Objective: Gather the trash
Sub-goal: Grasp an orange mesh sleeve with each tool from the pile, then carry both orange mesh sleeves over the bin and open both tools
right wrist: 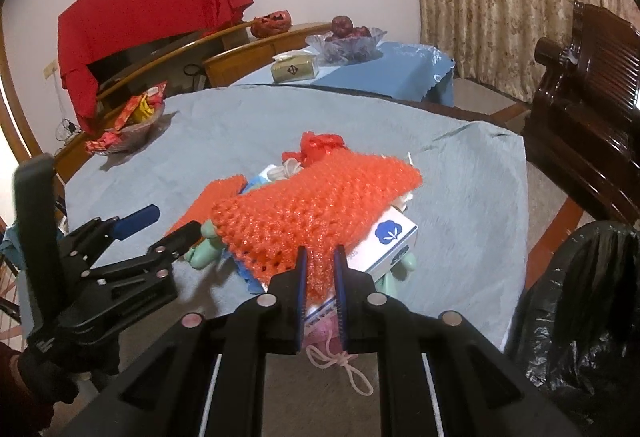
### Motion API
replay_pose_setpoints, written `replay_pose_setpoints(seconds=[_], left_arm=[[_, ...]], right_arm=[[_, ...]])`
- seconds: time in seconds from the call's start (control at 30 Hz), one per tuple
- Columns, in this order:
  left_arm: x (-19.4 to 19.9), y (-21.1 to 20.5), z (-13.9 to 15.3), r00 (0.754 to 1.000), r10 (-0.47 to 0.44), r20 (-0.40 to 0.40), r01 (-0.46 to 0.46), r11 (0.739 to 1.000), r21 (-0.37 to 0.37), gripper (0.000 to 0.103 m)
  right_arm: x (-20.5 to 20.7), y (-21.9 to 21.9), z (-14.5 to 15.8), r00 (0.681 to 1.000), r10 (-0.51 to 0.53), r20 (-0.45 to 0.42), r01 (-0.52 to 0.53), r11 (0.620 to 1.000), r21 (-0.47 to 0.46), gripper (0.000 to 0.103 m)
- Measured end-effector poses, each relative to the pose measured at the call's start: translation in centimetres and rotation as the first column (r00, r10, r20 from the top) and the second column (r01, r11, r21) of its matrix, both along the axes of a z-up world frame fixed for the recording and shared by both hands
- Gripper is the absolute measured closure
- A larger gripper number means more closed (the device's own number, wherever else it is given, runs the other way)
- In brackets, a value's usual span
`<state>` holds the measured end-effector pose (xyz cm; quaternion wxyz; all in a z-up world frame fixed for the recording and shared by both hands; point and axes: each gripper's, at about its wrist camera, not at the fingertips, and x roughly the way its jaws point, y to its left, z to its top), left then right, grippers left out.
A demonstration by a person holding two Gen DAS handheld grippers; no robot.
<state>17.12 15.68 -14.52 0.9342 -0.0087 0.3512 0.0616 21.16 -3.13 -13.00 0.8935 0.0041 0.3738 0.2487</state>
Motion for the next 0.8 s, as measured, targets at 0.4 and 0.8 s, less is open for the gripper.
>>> replay_pose_setpoints(seconds=[0.4, 0.8], left_arm=[[0.0, 2.2, -1.0, 1.0, 0.003, -0.019, -0.006, 0.993, -0.116, 0.086], [-3.6, 2.2, 6.3, 0.993, 0.001, 0.121, 0.015, 0.992, -0.126, 0.087]], right_arm=[[-0.2, 0.5, 0.0, 1.0, 0.016, 0.005, -0.015, 1.0, -0.008, 0.09], [-1.5, 0.4, 4.5, 0.995, 0.041, 0.095, -0.045, 0.998, 0.046, 0.09]])
